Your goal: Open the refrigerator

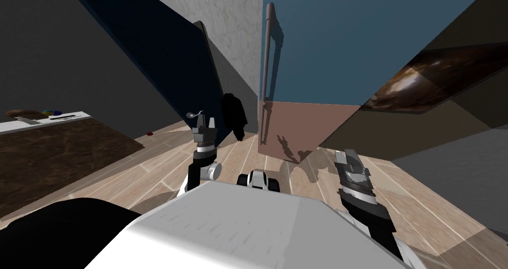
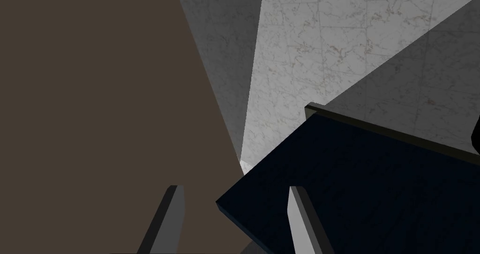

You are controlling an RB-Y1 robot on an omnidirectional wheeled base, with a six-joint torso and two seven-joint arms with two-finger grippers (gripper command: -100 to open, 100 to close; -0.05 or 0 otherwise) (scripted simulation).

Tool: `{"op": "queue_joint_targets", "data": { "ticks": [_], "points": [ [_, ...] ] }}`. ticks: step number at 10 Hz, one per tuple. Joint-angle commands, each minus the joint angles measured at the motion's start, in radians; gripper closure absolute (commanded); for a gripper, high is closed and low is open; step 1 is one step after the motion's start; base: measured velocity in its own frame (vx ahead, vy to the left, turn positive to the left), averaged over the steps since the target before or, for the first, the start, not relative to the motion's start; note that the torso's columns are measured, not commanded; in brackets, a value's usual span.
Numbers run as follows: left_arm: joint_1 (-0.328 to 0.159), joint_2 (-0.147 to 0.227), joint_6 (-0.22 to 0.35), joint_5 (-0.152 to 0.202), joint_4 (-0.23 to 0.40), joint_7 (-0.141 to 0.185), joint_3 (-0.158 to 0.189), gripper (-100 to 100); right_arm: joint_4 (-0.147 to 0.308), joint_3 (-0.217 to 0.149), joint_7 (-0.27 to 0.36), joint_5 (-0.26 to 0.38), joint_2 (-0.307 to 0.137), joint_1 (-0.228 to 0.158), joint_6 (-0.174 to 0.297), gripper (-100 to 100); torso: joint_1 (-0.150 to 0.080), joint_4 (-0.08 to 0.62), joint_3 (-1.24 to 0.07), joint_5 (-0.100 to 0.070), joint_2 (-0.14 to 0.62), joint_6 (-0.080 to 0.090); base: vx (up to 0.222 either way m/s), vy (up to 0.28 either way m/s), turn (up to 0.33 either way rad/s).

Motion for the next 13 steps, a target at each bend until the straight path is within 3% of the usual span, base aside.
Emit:
{"op": "queue_joint_targets", "data": {
  "ticks": [1,6,7,9,10,12,13],
  "points": [
    [0.000,0.000,0.000,0.000,0.000,0.000,0.000,0,0.033,-0.054,0.045,0.017,-0.002,0.039,-0.036,-100,-0.001,0.000,0.000,-0.001,0.001,0.000,0.173,0.140,0.020],
    [0.000,0.000,0.000,0.000,0.000,0.000,0.000,0,0.140,-0.195,0.150,0.055,-0.014,0.138,-0.132,-100,-0.002,0.001,0.002,-0.001,0.003,0.000,0.197,0.160,0.062],
    [0.000,0.000,0.000,0.000,0.000,0.000,0.000,0,0.140,-0.208,0.150,0.055,-0.014,0.138,-0.132,-100,-0.003,0.000,0.000,-0.001,-0.001,0.000,0.172,0.136,0.032],
    [0.000,0.000,0.000,0.000,0.000,0.000,0.000,0,0.201,-0.273,0.205,0.075,-0.020,0.190,-0.181,-100,0.000,0.001,0.001,0.000,0.002,0.000,0.195,0.170,0.068],
    [0.000,0.000,0.000,0.000,0.000,0.000,0.000,0,0.201,-0.289,0.205,0.075,-0.020,0.190,-0.181,-100,0.001,0.000,-0.001,0.000,-0.002,0.000,0.197,0.149,0.033],
    [0.000,0.000,0.000,0.000,0.000,0.000,0.000,0,0.263,-0.354,0.261,0.095,-0.025,0.241,-0.229,-100,-0.001,0.000,0.001,-0.001,0.001,0.000,0.214,0.182,0.092],
    [0.000,0.000,0.000,0.000,0.000,0.000,0.000,0,0.267,-0.371,0.261,0.095,-0.025,0.241,-0.229,-100,0.001,0.000,-0.001,0.000,-0.001,0.000,0.175,0.155,0.015]
  ]
}}
